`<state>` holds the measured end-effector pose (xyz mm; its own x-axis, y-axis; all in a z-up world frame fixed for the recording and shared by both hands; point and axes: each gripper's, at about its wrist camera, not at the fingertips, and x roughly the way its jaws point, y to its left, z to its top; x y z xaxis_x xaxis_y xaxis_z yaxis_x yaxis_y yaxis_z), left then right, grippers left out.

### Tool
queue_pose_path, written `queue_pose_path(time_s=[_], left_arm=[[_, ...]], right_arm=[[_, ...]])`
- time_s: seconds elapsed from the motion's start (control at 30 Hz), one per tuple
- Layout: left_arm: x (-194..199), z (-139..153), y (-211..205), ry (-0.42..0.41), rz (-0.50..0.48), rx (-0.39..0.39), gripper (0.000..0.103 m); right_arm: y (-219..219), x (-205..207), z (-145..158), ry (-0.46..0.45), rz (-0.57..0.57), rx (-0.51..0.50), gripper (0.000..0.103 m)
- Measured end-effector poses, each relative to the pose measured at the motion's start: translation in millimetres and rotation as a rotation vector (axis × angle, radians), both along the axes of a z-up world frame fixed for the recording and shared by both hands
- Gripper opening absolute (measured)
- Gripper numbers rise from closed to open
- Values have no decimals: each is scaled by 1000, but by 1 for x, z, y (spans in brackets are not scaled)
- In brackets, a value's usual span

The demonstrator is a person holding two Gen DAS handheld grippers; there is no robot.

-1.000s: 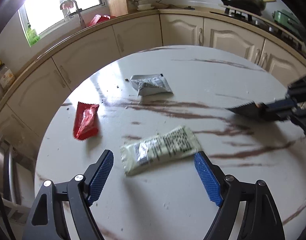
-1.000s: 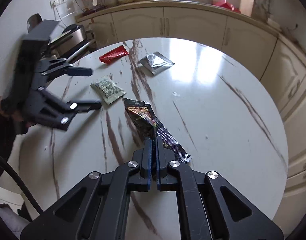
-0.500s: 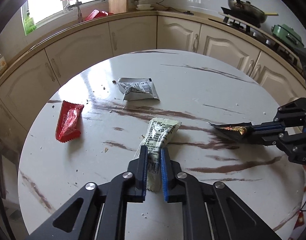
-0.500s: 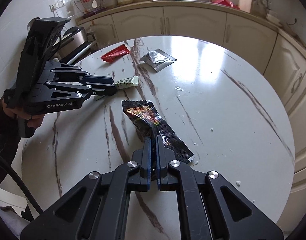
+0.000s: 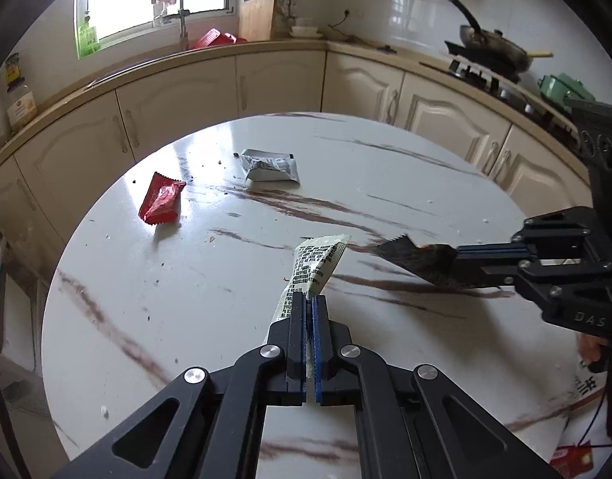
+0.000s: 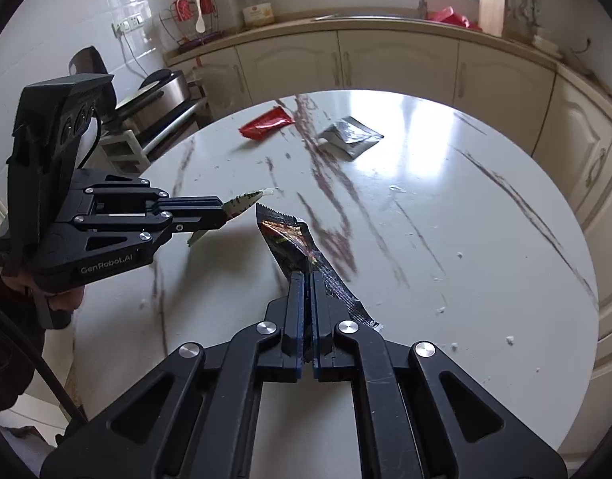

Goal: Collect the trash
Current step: 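Grasp the pale green wrapper with the left gripper, then carry both wrappers over the blue bin and open both grippers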

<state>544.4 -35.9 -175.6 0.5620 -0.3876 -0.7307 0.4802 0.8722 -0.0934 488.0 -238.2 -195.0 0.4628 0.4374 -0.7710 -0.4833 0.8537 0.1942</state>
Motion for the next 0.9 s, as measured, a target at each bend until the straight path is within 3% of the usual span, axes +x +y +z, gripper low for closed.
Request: queue_pose_path(time_s=[0.37,0.6,0.77,0.9], left_arm=[[-82,30,63,-60,56,-55,0],[-127,43,120,-92,99,-103,0],[-162,44,186,-114,186,-110,0],[-186,35,245,-107,277,-118,0]], right_arm=[[47,-39,16,-20,48,1,3],[88,-57,44,-53,74,77,3],[152,-69,61,-70,160,124,3],[218,-74,58,-60,228,167,3]])
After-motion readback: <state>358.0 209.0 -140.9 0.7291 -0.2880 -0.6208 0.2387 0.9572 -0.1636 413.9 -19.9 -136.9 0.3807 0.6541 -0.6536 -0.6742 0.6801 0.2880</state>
